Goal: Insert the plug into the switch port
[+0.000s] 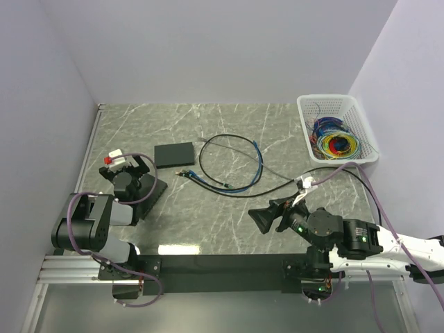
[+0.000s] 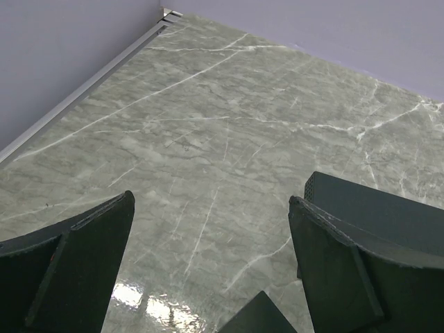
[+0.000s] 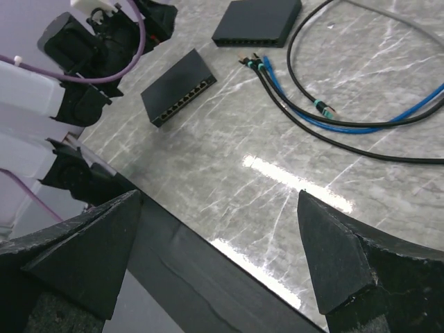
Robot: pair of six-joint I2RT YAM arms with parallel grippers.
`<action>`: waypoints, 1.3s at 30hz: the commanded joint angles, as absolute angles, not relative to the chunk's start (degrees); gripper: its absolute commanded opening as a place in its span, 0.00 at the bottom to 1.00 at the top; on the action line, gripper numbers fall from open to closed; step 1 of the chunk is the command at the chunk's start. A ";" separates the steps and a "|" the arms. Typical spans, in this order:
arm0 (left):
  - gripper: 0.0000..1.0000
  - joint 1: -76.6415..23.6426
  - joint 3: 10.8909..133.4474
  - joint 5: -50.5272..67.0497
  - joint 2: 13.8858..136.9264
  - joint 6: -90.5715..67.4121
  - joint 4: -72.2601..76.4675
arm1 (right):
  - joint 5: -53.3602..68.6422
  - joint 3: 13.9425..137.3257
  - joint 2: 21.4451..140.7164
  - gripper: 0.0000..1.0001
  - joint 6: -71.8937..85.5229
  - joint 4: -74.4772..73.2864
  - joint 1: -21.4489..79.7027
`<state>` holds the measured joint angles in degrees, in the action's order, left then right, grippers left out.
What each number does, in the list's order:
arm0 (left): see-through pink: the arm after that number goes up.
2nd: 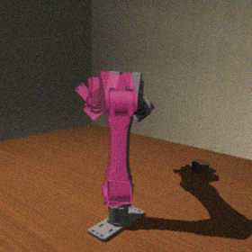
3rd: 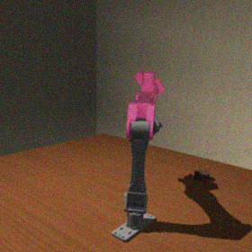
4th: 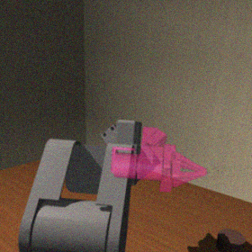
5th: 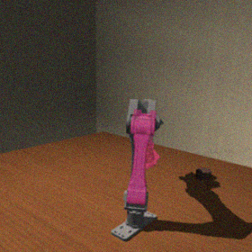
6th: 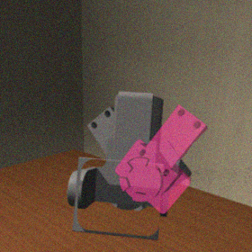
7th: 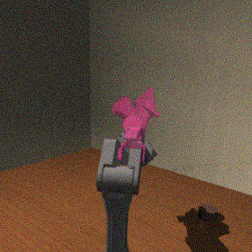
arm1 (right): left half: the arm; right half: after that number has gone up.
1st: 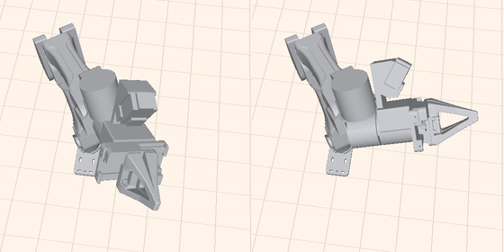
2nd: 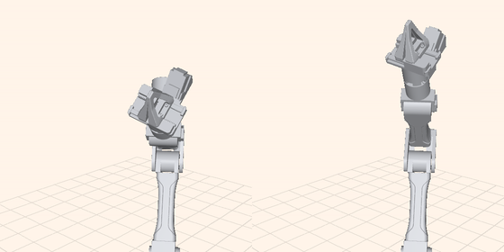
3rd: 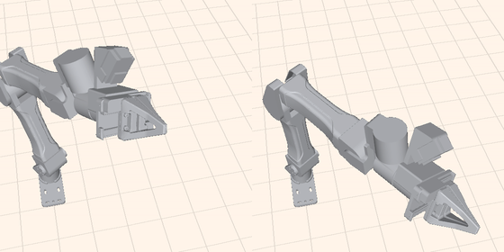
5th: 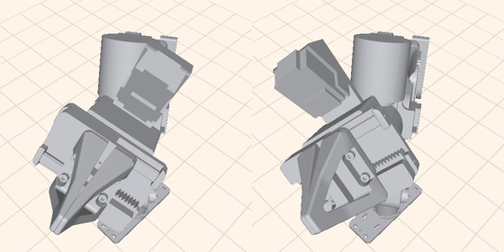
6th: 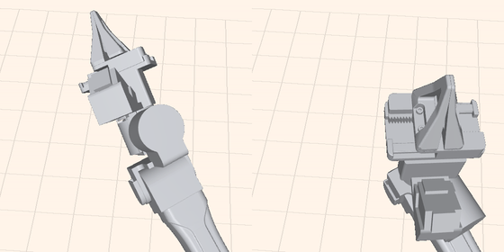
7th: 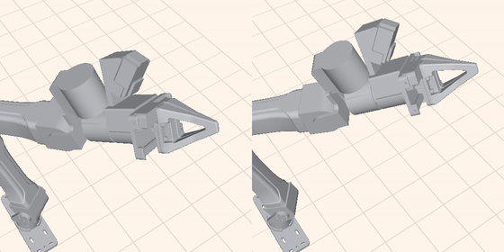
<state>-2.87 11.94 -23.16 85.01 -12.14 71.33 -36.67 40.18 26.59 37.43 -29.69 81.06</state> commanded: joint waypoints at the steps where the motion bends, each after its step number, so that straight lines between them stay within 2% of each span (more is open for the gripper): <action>1: 0.99 -3.08 12.74 -22.41 83.94 -12.48 72.86 | -39.90 41.14 25.67 1.00 37.36 -30.06 80.77; 39: 0.99 -3.08 12.74 -22.41 83.93 -12.48 72.77 | -39.64 37.62 26.10 0.99 36.74 -27.07 80.77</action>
